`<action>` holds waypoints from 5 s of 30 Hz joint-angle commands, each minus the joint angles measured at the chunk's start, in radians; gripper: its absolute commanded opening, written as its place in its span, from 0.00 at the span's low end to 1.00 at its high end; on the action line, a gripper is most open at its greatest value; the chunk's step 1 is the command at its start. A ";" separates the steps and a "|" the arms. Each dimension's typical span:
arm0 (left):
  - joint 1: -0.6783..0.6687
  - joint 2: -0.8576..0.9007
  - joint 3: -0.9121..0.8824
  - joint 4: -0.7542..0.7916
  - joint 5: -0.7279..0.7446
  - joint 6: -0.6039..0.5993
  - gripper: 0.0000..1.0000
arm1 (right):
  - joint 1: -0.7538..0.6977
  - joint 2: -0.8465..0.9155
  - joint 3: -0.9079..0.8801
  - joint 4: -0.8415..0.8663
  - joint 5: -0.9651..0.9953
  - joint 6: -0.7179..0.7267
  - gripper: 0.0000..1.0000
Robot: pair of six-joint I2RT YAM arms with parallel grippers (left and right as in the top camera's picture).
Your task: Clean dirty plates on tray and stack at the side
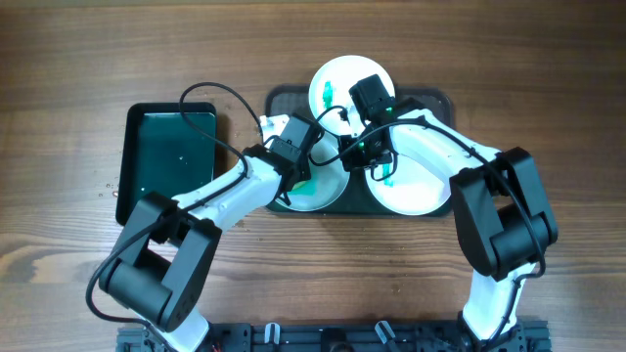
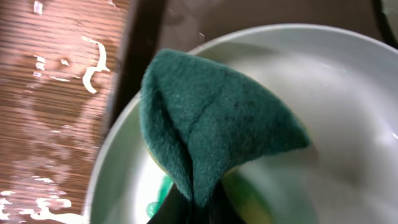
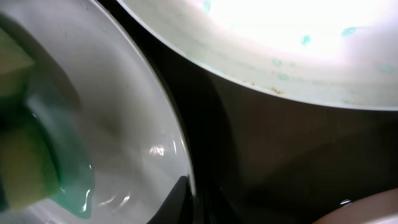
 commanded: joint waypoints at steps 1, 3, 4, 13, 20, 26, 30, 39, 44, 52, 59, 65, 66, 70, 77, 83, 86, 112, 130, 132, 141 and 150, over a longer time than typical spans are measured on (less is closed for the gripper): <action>0.011 -0.056 -0.008 -0.005 -0.136 0.006 0.04 | -0.002 0.018 0.000 -0.002 0.011 -0.002 0.09; 0.011 -0.092 -0.008 -0.005 -0.134 0.005 0.04 | -0.002 0.018 0.000 -0.003 0.011 -0.002 0.08; 0.011 -0.118 -0.008 -0.005 -0.117 0.005 0.04 | -0.002 0.018 0.000 -0.003 0.011 -0.002 0.08; 0.009 -0.074 -0.009 0.077 0.378 -0.029 0.04 | -0.002 0.018 0.000 0.011 0.010 0.001 0.08; 0.028 0.030 -0.010 0.042 0.278 -0.018 0.04 | -0.002 0.018 0.000 0.009 0.011 0.000 0.08; 0.028 0.030 -0.010 -0.074 -0.076 -0.018 0.04 | -0.002 0.018 0.000 0.009 0.011 -0.002 0.08; 0.028 0.030 -0.010 -0.118 -0.255 -0.018 0.04 | -0.002 0.018 0.000 0.009 0.011 -0.003 0.08; 0.028 -0.060 0.021 -0.066 -0.224 -0.018 0.04 | -0.002 0.018 0.000 0.006 0.011 -0.002 0.05; 0.028 -0.103 0.020 0.072 0.193 -0.022 0.04 | -0.002 0.018 0.000 0.009 0.010 -0.001 0.05; 0.026 0.029 0.010 0.085 0.236 -0.021 0.04 | -0.002 0.018 0.000 0.015 0.011 -0.001 0.06; 0.026 0.037 0.010 -0.026 -0.160 -0.021 0.04 | -0.002 0.018 0.000 0.017 0.010 -0.024 0.04; 0.026 -0.037 0.010 -0.056 -0.286 -0.021 0.04 | -0.002 0.016 0.001 0.016 0.011 -0.028 0.04; 0.026 -0.051 0.010 -0.053 -0.286 -0.021 0.04 | -0.002 0.016 0.001 0.017 0.011 -0.028 0.04; 0.026 -0.158 0.010 -0.037 -0.286 -0.021 0.04 | -0.002 0.012 0.010 0.020 0.015 -0.029 0.04; 0.082 -0.285 0.010 -0.061 -0.285 -0.023 0.04 | -0.002 -0.038 0.054 0.014 0.043 -0.055 0.04; 0.294 -0.299 0.010 -0.117 -0.102 -0.026 0.04 | 0.021 -0.194 0.058 0.017 0.288 -0.056 0.04; 0.387 -0.299 0.010 -0.129 0.004 -0.033 0.04 | 0.047 -0.266 0.058 0.047 0.394 -0.120 0.04; 0.497 -0.299 0.010 -0.192 0.015 -0.032 0.04 | 0.483 -0.330 0.057 0.587 1.426 -1.294 0.04; 0.497 -0.299 0.010 -0.196 0.015 -0.033 0.04 | 0.488 -0.306 0.046 0.471 1.404 -1.318 0.04; 0.497 -0.299 0.010 -0.196 0.015 -0.033 0.04 | 0.487 -0.306 0.045 0.467 1.319 -1.231 0.04; 0.497 -0.299 0.010 -0.203 0.015 -0.021 0.04 | 0.298 -0.308 0.041 0.363 0.987 -0.966 0.04; 0.497 -0.299 0.010 -0.201 0.015 -0.021 0.04 | -0.336 -0.307 0.034 0.299 -0.217 -0.388 0.04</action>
